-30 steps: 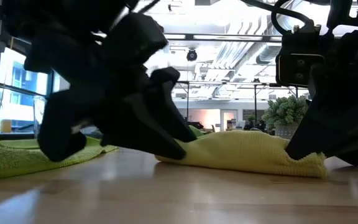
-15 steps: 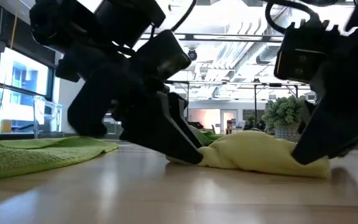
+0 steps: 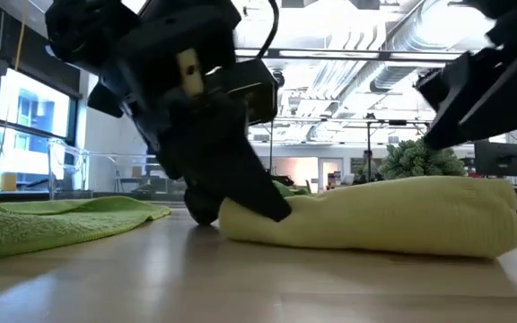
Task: Roll microfiber towels into tight, uniform cylinder then place into a basket
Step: Roll the yellow towel
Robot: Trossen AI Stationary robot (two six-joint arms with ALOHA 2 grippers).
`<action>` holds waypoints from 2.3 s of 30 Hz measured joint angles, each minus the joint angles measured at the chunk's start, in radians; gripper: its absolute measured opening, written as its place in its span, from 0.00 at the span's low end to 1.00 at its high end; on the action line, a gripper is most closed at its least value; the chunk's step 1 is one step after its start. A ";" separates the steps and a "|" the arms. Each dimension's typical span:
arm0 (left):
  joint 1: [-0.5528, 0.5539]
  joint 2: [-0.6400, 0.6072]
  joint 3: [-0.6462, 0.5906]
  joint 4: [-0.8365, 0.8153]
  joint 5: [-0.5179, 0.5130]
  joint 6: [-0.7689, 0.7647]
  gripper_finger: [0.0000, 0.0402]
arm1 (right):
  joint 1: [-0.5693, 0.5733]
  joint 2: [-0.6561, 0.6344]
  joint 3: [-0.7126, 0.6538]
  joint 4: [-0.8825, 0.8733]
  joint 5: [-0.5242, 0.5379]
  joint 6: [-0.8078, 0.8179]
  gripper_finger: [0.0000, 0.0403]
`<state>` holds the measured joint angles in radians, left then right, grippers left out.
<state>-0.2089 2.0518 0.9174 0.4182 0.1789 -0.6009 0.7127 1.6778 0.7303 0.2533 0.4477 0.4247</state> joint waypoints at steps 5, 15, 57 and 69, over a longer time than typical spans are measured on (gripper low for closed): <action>0.000 0.004 0.041 -0.040 -0.030 -0.072 0.12 | 0.046 0.056 0.002 0.087 0.088 -0.096 0.32; -0.002 0.008 0.098 -0.146 -0.085 -0.108 0.12 | 0.069 0.105 0.003 0.051 0.186 -0.084 0.32; -0.021 0.011 0.108 -0.105 -0.161 -0.062 0.16 | 0.040 0.290 0.386 -0.692 0.129 0.390 0.32; -0.025 -0.154 0.118 -0.280 -0.146 0.436 0.30 | 0.034 0.288 0.388 -0.737 0.075 0.548 0.29</action>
<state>-0.2337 1.8980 1.0358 0.1379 0.0325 -0.1653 0.7470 1.9663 1.1179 -0.4833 0.5226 0.9722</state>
